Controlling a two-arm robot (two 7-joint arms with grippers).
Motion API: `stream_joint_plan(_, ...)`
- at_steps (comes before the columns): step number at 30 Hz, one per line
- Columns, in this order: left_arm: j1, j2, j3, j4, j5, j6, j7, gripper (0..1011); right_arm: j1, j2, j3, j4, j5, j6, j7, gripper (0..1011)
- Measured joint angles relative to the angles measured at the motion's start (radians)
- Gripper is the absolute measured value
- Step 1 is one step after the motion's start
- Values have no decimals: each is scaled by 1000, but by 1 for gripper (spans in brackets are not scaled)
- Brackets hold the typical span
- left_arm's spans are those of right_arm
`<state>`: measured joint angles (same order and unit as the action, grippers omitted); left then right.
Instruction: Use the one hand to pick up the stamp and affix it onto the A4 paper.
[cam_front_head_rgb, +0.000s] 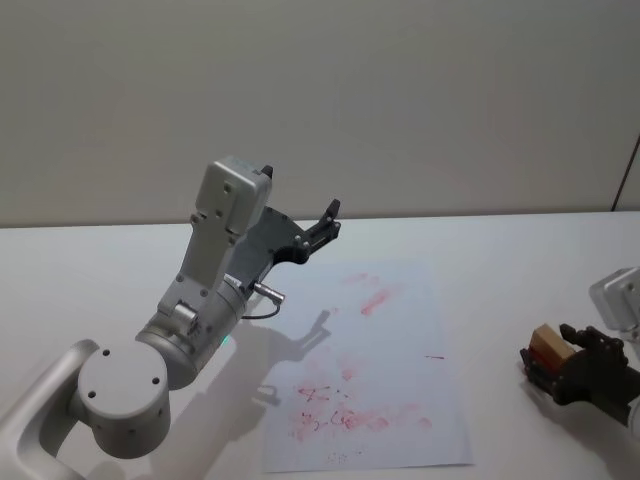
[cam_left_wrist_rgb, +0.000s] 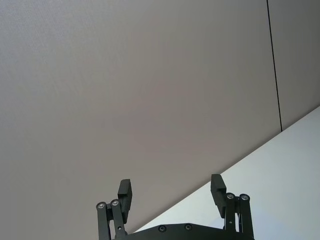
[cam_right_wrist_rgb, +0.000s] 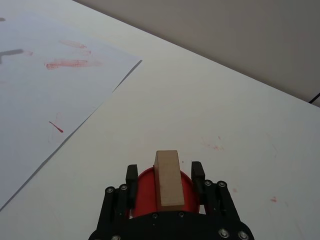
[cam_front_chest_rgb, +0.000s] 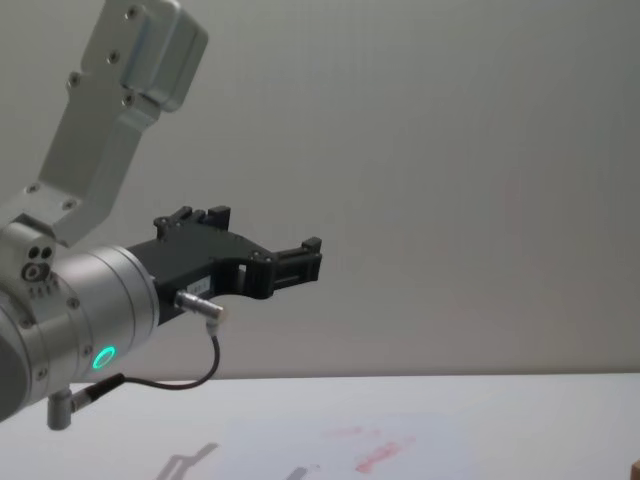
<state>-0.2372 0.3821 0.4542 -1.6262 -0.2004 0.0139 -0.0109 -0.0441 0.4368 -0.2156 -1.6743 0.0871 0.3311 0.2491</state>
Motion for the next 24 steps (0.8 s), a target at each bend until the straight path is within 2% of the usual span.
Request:
stream_joint_plan(1, 0, 0, 0, 0, 0, 0, 0, 1001, 0, 0, 0, 1, -1, 0, 0, 642)
stream_joint_plan(7, 0, 0, 0, 0, 0, 0, 0, 1001, 3, -2, -1, 4, -4, 2, 1, 473)
stream_joint_plan(8, 0, 0, 0, 0, 0, 0, 0, 1001, 3, -3, -1, 4, -4, 3, 1, 406)
stream_joint_plan(9, 0, 0, 0, 0, 0, 0, 0, 1001, 4, -3, -1, 5, -5, 3, 1, 406)
stream_joint_plan(11, 0, 0, 0, 0, 0, 0, 0, 1001, 4, -3, -2, 5, -5, 3, 1, 343)
stream_joint_plan(12, 0, 0, 0, 0, 0, 0, 0, 1001, 4, -3, -2, 6, -5, 3, 1, 284)
stream_joint_plan(16, 0, 0, 0, 0, 0, 0, 0, 1001, 5, -4, -2, 7, -6, 4, 2, 217)
stream_joint_plan(24, 0, 0, 0, 0, 0, 0, 0, 1001, 7, -5, -3, 7, -7, 2, 4, 218)
